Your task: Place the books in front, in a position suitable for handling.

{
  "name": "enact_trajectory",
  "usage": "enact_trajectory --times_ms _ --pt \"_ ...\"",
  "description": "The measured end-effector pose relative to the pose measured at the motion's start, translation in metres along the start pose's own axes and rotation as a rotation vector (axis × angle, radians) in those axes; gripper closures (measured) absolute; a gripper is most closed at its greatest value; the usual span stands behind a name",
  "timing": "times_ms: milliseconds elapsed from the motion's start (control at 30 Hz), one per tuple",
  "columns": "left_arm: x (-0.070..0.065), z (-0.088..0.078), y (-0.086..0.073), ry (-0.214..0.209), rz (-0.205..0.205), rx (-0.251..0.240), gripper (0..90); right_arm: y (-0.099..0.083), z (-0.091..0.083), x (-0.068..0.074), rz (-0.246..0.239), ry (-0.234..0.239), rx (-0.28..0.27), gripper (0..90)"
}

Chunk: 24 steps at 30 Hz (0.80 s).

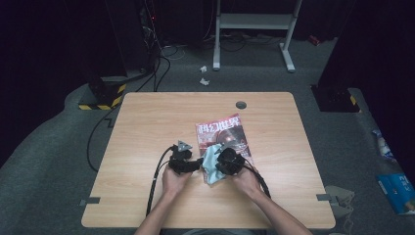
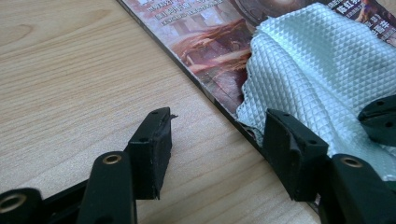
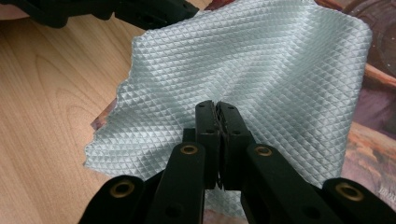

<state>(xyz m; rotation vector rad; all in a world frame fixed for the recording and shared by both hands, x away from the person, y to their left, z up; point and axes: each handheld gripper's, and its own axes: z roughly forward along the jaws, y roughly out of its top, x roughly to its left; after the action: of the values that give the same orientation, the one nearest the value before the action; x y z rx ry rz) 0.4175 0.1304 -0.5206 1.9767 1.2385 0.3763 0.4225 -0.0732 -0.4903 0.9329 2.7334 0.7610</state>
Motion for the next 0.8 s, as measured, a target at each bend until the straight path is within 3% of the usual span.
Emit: enact_trajectory --times_ms 200,567,667,800 --pt "0.000 0.000 0.000 0.009 0.014 0.001 42.2 -0.006 -0.004 -0.015 0.033 -0.019 0.004 88.0" --pt "-0.002 0.000 -0.001 0.016 0.026 0.000 42.5 -0.048 -0.036 -0.074 0.185 -0.140 0.013 88.0" --pt "-0.002 0.000 -0.001 0.015 0.024 0.001 42.4 -0.054 -0.041 -0.081 0.208 -0.150 0.015 88.0" --pt "-0.002 0.000 -0.001 0.015 0.023 0.003 42.4 -0.051 -0.039 -0.075 0.179 -0.174 0.030 88.0"
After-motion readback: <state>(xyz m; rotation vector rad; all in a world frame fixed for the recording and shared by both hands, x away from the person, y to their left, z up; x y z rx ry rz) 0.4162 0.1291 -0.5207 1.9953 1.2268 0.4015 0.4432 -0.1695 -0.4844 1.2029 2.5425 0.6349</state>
